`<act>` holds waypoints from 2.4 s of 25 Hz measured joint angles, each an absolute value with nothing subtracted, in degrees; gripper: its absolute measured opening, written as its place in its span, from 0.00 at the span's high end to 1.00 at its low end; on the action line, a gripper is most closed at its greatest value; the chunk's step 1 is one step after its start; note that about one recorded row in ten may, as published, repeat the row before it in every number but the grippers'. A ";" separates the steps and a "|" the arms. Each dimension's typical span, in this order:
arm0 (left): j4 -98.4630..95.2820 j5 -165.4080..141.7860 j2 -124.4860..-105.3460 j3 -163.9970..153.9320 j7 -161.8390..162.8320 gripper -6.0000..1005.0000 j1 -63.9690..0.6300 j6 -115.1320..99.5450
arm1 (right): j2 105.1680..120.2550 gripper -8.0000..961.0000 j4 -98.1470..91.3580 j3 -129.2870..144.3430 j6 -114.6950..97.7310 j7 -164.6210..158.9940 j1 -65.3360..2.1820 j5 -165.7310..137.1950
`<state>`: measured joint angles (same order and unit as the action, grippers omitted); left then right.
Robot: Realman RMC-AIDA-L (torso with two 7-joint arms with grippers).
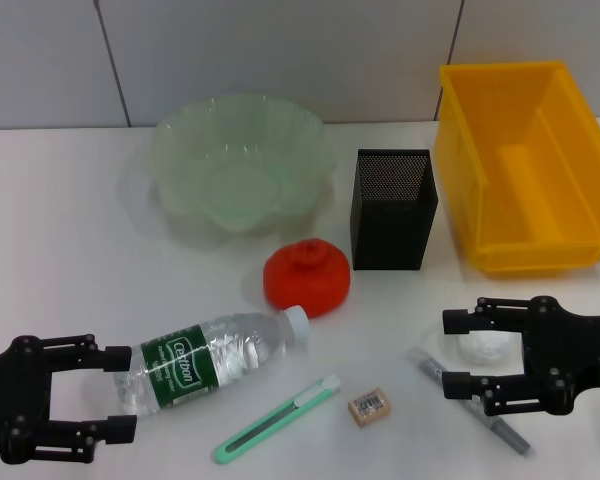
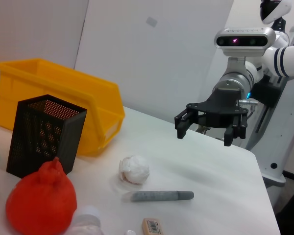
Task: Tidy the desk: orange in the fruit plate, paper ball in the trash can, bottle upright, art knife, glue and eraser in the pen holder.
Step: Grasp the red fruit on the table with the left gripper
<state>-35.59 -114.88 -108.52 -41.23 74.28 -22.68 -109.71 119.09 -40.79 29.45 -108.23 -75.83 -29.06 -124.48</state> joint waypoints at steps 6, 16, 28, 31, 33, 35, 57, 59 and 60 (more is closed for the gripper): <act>-35.67 -114.88 -108.47 -41.37 74.28 0.19 -22.68 -109.64 | 119.09 0.19 -40.69 29.44 -108.04 -75.84 -29.01 -124.45; -35.69 -114.83 -108.54 -41.31 73.97 0.19 -22.51 -109.52 | 119.07 0.19 -40.60 29.36 -108.33 -75.84 -28.88 -124.44; -37.41 -114.73 -114.32 -40.93 73.72 0.19 -27.72 -99.26 | 117.96 0.19 -44.22 28.36 -112.29 -74.23 -21.17 -124.44; -37.15 -114.82 -115.73 -41.32 73.86 0.19 -29.25 -95.23 | 117.40 0.19 -44.80 26.57 -112.89 -74.22 -19.07 -124.44; -37.10 -114.86 -117.05 -41.65 73.89 0.19 -30.54 -92.00 | 117.10 0.19 -45.08 24.85 -113.53 -74.21 -17.90 -124.47; -36.26 -114.78 -118.18 -42.39 73.78 0.19 -32.55 -88.20 | 117.01 0.19 -45.41 23.05 -114.10 -74.20 -16.64 -124.63; -20.10 -108.63 -119.16 -43.33 64.72 0.21 -39.95 -71.19 | 117.42 0.19 -45.80 22.24 -115.91 -74.17 -16.50 -124.45; -18.01 -107.82 -119.18 -43.33 62.44 0.21 -40.81 -69.94 | 117.40 0.19 -45.79 22.23 -116.02 -74.17 -16.70 -124.45; -18.01 -107.82 -119.18 -43.33 62.44 0.21 -40.81 -69.94 | 117.38 0.19 -45.79 22.24 -116.02 -74.17 -16.73 -124.45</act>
